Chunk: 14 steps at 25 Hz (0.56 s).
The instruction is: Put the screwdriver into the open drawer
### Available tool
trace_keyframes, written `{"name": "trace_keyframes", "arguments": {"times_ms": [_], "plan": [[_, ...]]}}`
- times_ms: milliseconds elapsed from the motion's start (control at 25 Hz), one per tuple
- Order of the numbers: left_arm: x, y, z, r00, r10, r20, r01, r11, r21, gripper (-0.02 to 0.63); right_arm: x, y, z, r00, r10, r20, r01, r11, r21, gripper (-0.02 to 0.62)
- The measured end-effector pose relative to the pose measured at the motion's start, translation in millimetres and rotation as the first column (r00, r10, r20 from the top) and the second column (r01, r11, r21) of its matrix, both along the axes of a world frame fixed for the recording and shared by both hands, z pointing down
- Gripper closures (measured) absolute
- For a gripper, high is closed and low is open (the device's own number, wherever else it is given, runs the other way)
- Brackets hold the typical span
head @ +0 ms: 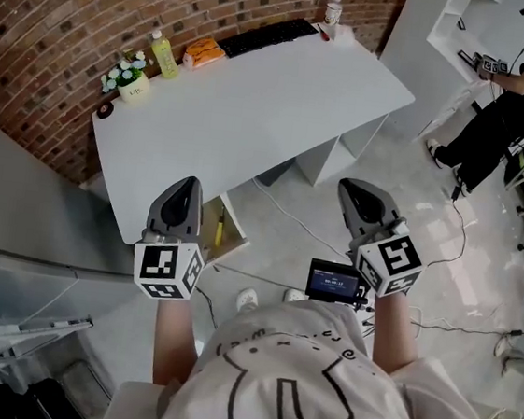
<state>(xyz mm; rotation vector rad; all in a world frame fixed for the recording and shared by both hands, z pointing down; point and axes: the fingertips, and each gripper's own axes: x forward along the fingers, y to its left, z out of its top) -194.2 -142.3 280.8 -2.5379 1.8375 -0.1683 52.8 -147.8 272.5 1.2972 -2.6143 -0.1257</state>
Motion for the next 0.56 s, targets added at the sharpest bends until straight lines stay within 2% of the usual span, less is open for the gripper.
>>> {"name": "trace_keyframes", "arguments": {"times_ms": [560], "plan": [[6.3,5.4,-5.7,0.999,0.035,0.019,-0.035,0.999,0.026,0.592,3.6,7.9,2.5,1.000,0.022,-0.001,-0.022,1.000,0.003,0.575]]}}
